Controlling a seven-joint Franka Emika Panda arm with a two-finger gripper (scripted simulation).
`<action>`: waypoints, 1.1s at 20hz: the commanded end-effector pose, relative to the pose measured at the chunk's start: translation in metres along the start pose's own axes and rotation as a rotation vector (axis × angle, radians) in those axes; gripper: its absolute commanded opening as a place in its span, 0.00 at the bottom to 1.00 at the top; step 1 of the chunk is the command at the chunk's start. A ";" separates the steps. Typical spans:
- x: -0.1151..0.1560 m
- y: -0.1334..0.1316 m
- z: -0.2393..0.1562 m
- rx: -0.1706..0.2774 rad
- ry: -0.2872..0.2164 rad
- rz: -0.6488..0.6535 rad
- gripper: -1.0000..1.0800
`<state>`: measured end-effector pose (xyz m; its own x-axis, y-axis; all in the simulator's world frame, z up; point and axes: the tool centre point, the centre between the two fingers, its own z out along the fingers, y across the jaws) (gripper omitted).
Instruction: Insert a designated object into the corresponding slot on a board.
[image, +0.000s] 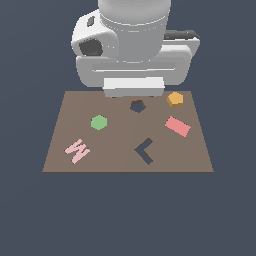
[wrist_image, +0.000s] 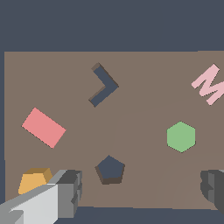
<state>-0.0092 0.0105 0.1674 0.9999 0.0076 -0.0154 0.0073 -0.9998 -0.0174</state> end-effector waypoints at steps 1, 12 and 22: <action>0.000 0.000 0.000 0.000 0.000 0.000 0.96; -0.010 -0.003 0.006 0.000 0.001 0.077 0.96; -0.034 -0.013 0.021 0.000 0.005 0.274 0.96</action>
<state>-0.0393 0.0213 0.1498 0.9733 -0.2289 -0.0150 -0.2291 -0.9733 -0.0136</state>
